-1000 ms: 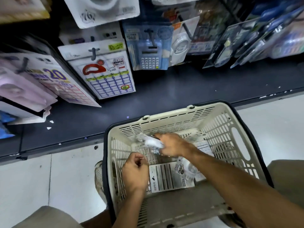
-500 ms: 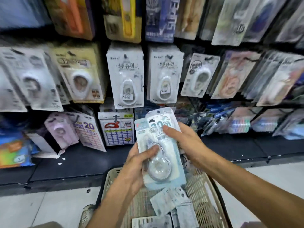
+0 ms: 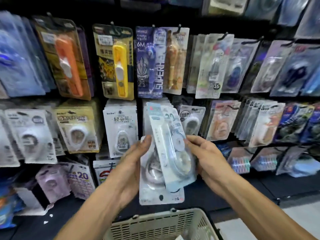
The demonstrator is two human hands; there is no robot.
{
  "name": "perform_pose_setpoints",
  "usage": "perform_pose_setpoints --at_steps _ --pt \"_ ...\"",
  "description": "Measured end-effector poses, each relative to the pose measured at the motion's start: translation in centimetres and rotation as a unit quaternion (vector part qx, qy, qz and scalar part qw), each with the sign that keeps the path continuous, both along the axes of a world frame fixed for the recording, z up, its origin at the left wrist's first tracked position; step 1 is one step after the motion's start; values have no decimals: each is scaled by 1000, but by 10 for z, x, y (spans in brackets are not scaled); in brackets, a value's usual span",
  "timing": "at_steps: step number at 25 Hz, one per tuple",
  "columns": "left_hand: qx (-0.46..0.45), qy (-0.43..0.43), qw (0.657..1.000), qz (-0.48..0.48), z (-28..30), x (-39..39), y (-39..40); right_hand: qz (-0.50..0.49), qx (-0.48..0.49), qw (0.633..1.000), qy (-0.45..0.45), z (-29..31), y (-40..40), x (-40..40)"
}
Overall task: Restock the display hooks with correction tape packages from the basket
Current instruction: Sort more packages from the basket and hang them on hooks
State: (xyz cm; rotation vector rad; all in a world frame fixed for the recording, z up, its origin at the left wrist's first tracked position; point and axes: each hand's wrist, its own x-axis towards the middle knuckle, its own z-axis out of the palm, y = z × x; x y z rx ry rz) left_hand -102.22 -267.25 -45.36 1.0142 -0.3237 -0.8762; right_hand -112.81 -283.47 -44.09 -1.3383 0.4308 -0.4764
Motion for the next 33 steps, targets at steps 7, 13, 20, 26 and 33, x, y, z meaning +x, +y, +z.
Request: perform_pose_setpoints --at_steps 7,13,20,26,33 --pt "45 -62 993 90 -8 6 -34 -85 -76 993 6 3 -46 -11" --pt "44 -78 992 94 -8 2 -49 -390 -193 896 86 8 -172 -61" --pt "56 -122 989 68 -9 -10 -54 -434 -252 840 204 0 -188 -56" --pt "72 -172 977 102 -11 -11 -58 -68 -184 976 98 9 -77 -33" --pt "50 -162 977 128 -4 3 -40 -106 -72 991 26 8 -56 -4"
